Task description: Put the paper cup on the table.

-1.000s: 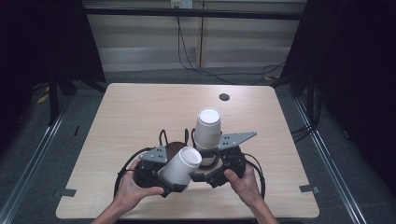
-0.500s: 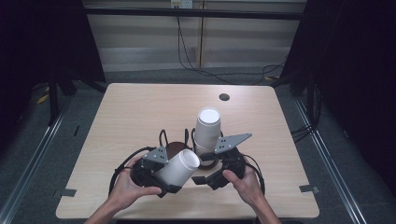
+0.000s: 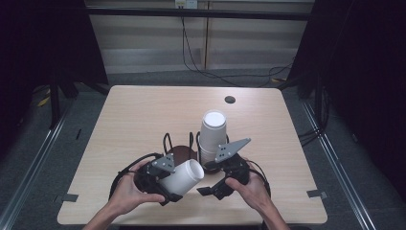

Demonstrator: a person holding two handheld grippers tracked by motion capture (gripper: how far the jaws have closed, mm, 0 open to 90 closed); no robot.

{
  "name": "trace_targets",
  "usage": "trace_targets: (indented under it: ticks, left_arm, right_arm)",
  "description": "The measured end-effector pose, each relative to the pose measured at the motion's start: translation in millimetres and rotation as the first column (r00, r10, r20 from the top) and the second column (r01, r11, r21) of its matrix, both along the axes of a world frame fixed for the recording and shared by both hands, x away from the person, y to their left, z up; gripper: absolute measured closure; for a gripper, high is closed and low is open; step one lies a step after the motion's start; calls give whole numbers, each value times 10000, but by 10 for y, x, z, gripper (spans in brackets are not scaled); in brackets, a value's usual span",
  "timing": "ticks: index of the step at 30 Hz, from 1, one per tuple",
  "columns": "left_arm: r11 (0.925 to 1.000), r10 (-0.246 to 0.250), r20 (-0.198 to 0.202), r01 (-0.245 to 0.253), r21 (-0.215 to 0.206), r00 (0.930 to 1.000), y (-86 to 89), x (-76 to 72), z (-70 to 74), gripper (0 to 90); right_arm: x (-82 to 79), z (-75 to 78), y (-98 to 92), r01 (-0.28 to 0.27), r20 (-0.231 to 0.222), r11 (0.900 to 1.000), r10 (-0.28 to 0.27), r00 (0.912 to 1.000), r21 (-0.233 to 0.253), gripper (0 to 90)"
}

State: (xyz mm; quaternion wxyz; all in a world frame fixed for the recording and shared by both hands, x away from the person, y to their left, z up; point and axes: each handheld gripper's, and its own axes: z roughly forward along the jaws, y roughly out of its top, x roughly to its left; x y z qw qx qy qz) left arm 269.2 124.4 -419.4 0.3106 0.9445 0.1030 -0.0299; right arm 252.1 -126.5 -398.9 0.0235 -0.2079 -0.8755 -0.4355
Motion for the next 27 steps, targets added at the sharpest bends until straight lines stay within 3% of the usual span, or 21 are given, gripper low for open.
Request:
trace_targets:
  ticks: [3, 6, 9, 11, 14, 17, 22, 26, 27]
  left_arm:
    - [9995, -103, -128, 107, 294, 9999, -19, -2, 4, 174]
    - [9952, -296, -52, 300, 937, 9995, -29, 0, 24, 174]
    - [9952, -149, -48, 153, 971, 9999, -23, 16, 51, 174]
    - [9925, -199, 178, 176, 1211, 9996, -29, 49, 81, 174]
    - [9929, -202, -88, 211, 1169, 9998, -66, 67, 121, 174]
    - [9842, -361, 176, 325, 1742, 9992, -120, 67, 162, 174]
    - [9774, -376, 468, 270, 2098, 9982, -174, 97, 199, 174]
    - [9700, -519, 257, 443, 2390, 9983, -208, 109, 177, 174]
    - [9729, -451, 309, 369, 2282, 9985, -206, 111, 181, 174]
  right_arm:
    - [-13, -3, 3, -204, -97, 9996, 202, 9997, -208, 191]
    - [-21, -11, -20, -462, -165, 9987, 459, 9988, -214, 197]
    - [-36, -17, -51, -482, 21, 9986, 482, 9988, -212, 182]
    - [-29, -31, -60, -637, 60, 9973, 639, 9979, -369, 177]
    - [2, -62, -36, -1095, -509, 9923, 1066, 9930, -576, 177]
    - [42, -91, -8, -1249, -656, 9885, 1195, 9907, -851, 176]
    - [98, -101, 10, -1425, -680, 9826, 1351, 9885, -1189, 149]
    - [128, -129, 34, -1579, -632, 9776, 1503, 9866, -1392, 154]
    - [133, -133, 43, -1613, -624, 9742, 1532, 9862, -1576, 152]
